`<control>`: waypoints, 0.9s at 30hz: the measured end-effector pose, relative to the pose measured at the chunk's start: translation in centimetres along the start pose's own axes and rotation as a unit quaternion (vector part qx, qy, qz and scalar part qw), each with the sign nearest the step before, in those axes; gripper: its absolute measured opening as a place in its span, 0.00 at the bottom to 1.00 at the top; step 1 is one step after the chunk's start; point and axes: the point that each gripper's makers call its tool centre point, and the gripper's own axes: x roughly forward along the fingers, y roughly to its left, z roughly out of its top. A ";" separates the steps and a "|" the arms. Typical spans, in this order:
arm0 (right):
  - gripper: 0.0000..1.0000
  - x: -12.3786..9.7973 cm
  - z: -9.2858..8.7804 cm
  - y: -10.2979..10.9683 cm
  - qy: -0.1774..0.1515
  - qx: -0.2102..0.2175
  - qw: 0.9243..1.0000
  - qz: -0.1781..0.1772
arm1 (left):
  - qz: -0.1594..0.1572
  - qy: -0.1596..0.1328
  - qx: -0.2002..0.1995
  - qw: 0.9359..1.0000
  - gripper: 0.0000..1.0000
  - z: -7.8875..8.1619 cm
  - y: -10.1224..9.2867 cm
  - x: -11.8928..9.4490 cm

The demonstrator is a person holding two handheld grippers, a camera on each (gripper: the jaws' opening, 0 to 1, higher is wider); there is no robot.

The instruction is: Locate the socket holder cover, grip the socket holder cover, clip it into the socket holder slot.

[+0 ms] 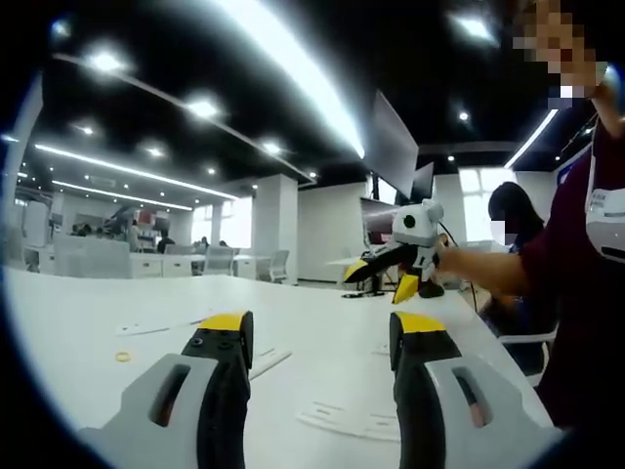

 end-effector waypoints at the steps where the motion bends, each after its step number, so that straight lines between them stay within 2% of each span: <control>1: 0.51 0.0 -0.7 0.1 0.016 0.000 1.000 0.011 | 0.000 0.000 0.000 1.000 0.57 0.0 0.0 0.0; 2: 0.51 0.0 -0.9 0.1 0.021 -0.002 1.000 0.014 | 0.000 0.000 0.000 1.000 0.57 0.0 0.0 0.0; 4: 0.51 -0.1 -2.2 0.4 0.052 0.003 0.998 0.039 | -0.001 0.001 0.000 1.000 0.57 -0.1 0.0 0.0; 9: 0.50 -0.2 -4.2 0.6 0.117 -0.012 0.991 0.069 | -0.001 0.007 -0.001 1.000 0.57 -0.4 0.0 0.1; 13: 0.48 -0.8 -5.7 1.3 0.178 -0.023 0.978 0.111 | -0.001 0.007 -0.001 1.000 0.57 -0.5 0.0 0.0; 15: 0.47 -0.9 -6.1 1.4 0.193 -0.027 0.974 0.119 | -0.001 0.008 -0.001 1.000 0.57 -0.6 0.0 0.0; 22: 0.43 -1.2 -8.6 1.6 0.279 -0.067 0.947 0.145 | -0.004 0.011 0.000 1.000 0.57 -0.7 -0.2 0.0; 23: 0.43 -1.1 -8.6 1.7 0.277 -0.064 0.947 0.147 | -0.004 0.011 0.000 1.000 0.57 -0.7 -0.2 0.0; 27: 0.40 -1.1 -9.2 2.1 0.299 -0.067 0.939 0.158 | -0.004 0.011 0.001 1.000 0.57 -0.7 -0.2 -0.1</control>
